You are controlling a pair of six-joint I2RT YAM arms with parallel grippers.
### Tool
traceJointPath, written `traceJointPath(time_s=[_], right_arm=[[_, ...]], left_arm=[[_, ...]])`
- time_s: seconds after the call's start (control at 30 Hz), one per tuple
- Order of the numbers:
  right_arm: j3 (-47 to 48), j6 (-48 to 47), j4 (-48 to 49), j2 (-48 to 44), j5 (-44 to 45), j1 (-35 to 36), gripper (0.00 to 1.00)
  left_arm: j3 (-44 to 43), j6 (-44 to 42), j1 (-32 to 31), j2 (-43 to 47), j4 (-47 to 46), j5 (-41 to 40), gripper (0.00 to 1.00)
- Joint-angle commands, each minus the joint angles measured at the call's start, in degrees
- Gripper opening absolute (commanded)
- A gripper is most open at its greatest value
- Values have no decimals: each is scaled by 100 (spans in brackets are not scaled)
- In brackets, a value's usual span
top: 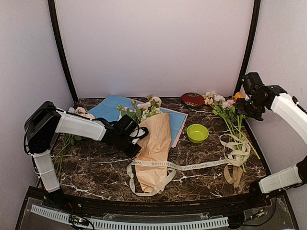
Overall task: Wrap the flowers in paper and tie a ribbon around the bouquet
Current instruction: Adjust the ribbon at the center of the board.
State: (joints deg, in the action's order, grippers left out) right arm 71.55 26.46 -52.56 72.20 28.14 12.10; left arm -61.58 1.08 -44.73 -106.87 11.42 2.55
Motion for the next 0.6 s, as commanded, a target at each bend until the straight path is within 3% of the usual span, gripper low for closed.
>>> traceJointPath(time_s=[0.0,0.13,0.3,0.57], right_arm=[[-449,209,10,-88,-1589,858,69],[-1306,535,679,109,-2245,2305,65],[-1436,34,1700,905,-2825,4010,76],[-1087,-796,2569,2424,-3070,4728,80]], left_arm=[[257,-38,42,-554,660,-22,0],[246,-42,43,-554,684,-21,0],[242,-44,43,-554,686,-23,0],[242,-29,43,-554,695,-5,0]])
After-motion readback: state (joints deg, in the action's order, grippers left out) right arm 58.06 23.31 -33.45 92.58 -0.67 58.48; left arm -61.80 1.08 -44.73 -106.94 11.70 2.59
